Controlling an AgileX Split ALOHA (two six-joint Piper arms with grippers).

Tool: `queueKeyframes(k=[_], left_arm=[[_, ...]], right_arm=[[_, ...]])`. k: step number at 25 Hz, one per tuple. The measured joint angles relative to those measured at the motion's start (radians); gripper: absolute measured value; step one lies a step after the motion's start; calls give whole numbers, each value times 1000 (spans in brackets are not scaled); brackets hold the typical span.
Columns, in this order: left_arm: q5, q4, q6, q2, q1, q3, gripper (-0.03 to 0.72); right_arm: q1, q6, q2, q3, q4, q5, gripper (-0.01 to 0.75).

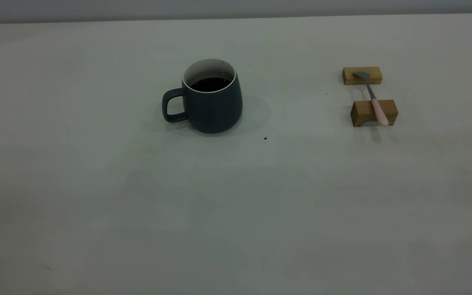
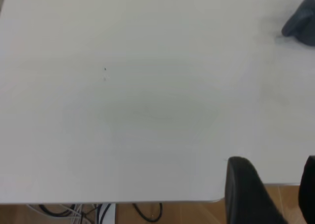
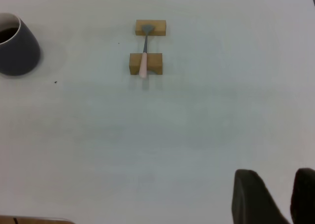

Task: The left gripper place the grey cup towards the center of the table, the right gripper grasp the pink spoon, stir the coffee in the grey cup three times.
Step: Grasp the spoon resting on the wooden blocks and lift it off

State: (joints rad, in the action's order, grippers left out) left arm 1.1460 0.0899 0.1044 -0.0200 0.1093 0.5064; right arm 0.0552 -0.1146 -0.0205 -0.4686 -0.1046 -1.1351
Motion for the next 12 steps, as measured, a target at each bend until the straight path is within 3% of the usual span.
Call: queueKeyframes(k=[12], left_arm=[[-14,-52,-69,39,-91,-19,342]], right_arm=[[0,0,0,0,0,0,237]])
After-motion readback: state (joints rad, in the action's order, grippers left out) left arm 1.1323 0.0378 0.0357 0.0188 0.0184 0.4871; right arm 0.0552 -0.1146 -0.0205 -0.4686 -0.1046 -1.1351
